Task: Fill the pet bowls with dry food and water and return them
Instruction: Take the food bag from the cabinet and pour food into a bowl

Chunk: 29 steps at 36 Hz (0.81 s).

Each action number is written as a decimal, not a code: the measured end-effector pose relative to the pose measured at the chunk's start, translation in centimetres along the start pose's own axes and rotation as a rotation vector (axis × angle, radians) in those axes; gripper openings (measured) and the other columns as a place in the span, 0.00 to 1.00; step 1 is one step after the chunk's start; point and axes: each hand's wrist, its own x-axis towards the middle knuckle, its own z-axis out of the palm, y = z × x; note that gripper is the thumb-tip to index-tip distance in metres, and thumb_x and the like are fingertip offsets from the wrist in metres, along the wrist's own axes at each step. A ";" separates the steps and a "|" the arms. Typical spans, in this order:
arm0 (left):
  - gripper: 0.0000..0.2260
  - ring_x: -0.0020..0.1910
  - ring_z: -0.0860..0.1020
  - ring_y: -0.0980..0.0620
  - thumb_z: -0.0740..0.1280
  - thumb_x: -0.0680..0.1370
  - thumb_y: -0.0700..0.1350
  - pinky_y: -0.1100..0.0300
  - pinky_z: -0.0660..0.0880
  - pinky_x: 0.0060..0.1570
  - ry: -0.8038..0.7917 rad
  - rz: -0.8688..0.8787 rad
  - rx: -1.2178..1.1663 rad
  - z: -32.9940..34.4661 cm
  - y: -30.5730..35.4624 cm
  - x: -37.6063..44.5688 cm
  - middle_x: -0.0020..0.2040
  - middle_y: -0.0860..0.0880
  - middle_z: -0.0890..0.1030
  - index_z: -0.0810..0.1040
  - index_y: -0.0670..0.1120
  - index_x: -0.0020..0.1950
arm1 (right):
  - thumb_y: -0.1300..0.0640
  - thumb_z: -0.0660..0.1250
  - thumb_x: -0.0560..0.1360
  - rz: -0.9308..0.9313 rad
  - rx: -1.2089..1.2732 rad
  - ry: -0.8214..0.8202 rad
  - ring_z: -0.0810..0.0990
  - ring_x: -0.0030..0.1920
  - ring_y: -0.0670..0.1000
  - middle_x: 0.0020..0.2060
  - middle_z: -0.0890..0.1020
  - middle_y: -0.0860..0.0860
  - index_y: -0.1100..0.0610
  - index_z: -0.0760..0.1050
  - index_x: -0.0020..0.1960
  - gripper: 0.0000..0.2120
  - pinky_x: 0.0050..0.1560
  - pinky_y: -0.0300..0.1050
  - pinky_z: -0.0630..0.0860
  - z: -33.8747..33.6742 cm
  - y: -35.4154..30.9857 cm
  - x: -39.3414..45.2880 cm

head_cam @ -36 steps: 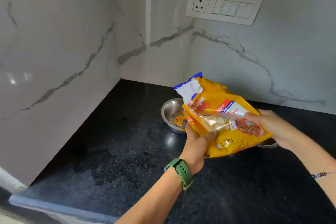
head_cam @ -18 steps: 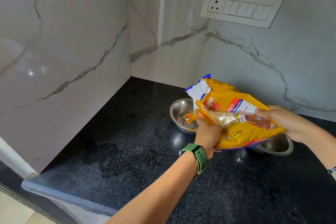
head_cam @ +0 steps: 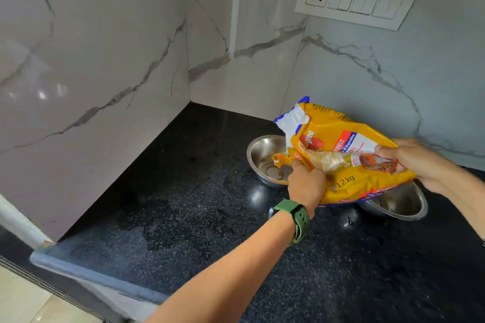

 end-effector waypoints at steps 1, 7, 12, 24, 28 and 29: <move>0.34 0.60 0.74 0.38 0.59 0.66 0.46 0.45 0.74 0.60 0.003 0.008 -0.002 0.0 0.1 -0.1 0.65 0.41 0.72 0.59 0.45 0.73 | 0.60 0.62 0.78 -0.002 -0.002 -0.004 0.78 0.22 0.42 0.25 0.83 0.47 0.55 0.77 0.41 0.09 0.24 0.33 0.74 0.0 -0.1 0.0; 0.28 0.51 0.73 0.46 0.59 0.73 0.42 0.55 0.73 0.55 0.018 0.138 0.014 -0.2 0.4 -0.7 0.56 0.47 0.75 0.59 0.46 0.73 | 0.57 0.62 0.78 -0.042 0.000 0.019 0.81 0.26 0.48 0.26 0.83 0.46 0.54 0.78 0.43 0.08 0.26 0.36 0.76 -0.4 -0.4 -0.1; 0.31 0.60 0.74 0.39 0.59 0.65 0.47 0.45 0.73 0.60 0.025 0.036 0.018 0.1 -0.1 -0.1 0.63 0.41 0.74 0.64 0.45 0.69 | 0.58 0.62 0.78 -0.037 -0.080 -0.017 0.80 0.28 0.47 0.26 0.83 0.44 0.53 0.79 0.44 0.08 0.30 0.38 0.76 0.0 0.0 0.2; 0.24 0.46 0.77 0.51 0.62 0.73 0.40 0.50 0.75 0.56 0.050 0.198 -0.014 0.5 -0.1 -0.7 0.48 0.52 0.78 0.64 0.50 0.69 | 0.56 0.61 0.78 -0.099 -0.028 -0.010 0.82 0.31 0.50 0.29 0.84 0.46 0.52 0.78 0.44 0.08 0.28 0.38 0.78 -1.0 -0.8 -0.9; 0.27 0.59 0.74 0.40 0.59 0.68 0.44 0.46 0.72 0.61 0.034 0.089 -0.002 0.4 0.1 -0.5 0.62 0.43 0.75 0.66 0.46 0.68 | 0.59 0.61 0.79 -0.079 -0.109 -0.045 0.81 0.33 0.49 0.36 0.82 0.50 0.52 0.77 0.47 0.07 0.30 0.38 0.76 -0.1 -0.4 -0.7; 0.29 0.60 0.74 0.40 0.58 0.66 0.45 0.45 0.72 0.61 0.031 0.075 0.002 0.4 0.0 -0.4 0.63 0.43 0.74 0.67 0.45 0.68 | 0.60 0.60 0.79 -0.084 -0.121 -0.041 0.80 0.32 0.48 0.37 0.81 0.50 0.51 0.77 0.46 0.08 0.29 0.37 0.75 0.0 -0.2 -0.7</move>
